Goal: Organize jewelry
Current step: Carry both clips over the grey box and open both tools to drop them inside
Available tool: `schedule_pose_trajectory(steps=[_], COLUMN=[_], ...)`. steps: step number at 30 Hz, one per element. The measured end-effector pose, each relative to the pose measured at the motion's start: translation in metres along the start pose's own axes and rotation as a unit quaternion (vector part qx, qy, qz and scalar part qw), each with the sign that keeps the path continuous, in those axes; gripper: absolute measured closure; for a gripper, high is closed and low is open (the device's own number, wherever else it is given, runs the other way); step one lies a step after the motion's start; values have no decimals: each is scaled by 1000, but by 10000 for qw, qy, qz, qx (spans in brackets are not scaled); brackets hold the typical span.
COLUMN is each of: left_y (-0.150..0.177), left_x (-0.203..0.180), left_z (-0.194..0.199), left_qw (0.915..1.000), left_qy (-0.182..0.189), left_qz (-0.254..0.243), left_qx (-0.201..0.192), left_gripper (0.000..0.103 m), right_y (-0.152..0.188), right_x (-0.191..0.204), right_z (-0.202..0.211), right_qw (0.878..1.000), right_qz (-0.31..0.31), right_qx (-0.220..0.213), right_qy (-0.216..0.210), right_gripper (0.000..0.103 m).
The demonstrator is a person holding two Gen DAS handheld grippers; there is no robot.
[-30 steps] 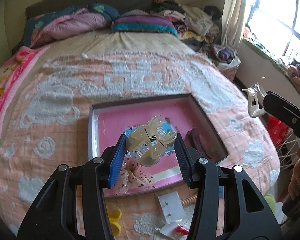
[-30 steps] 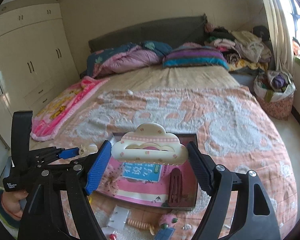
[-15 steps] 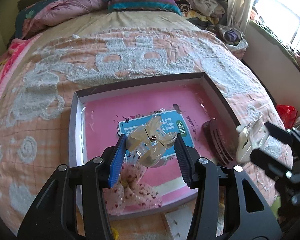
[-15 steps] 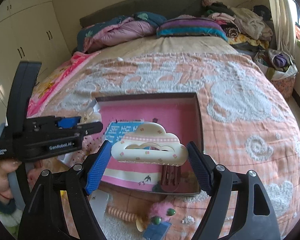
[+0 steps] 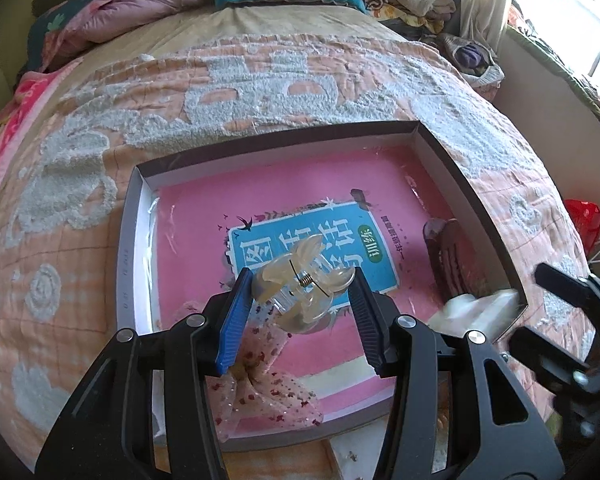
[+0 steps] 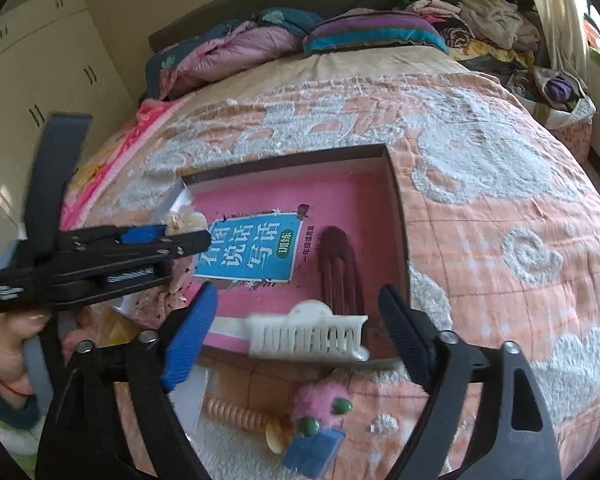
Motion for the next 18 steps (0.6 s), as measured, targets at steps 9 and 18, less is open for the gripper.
schedule_pose_trajectory(steps=[9, 18], left_y=[-4, -14], left_x=[-8, -17], left_z=[19, 77], left_qw=[9998, 9979], left_qy=[-22, 24], left_qz=[14, 74], left_qx=[-180, -639], left_gripper=[36, 10], right_y=[-5, -11], right_x=[-13, -12], right_z=[62, 110], right_qw=[9983, 9946], right_qz=[-73, -44], right_qx=[-506, -942], right_qy=[280, 423], right_gripper=[8, 5])
Point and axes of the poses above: each gripper's, at about its wrist camera, not at the fingertips, and z roughly against the way its jaws point, x to its left, y to its underside, the point moved 5 cm from there along -z, roughly the way its jaws point, and after that the axes turned 9 degrees about -x, right-handed, at the moved point
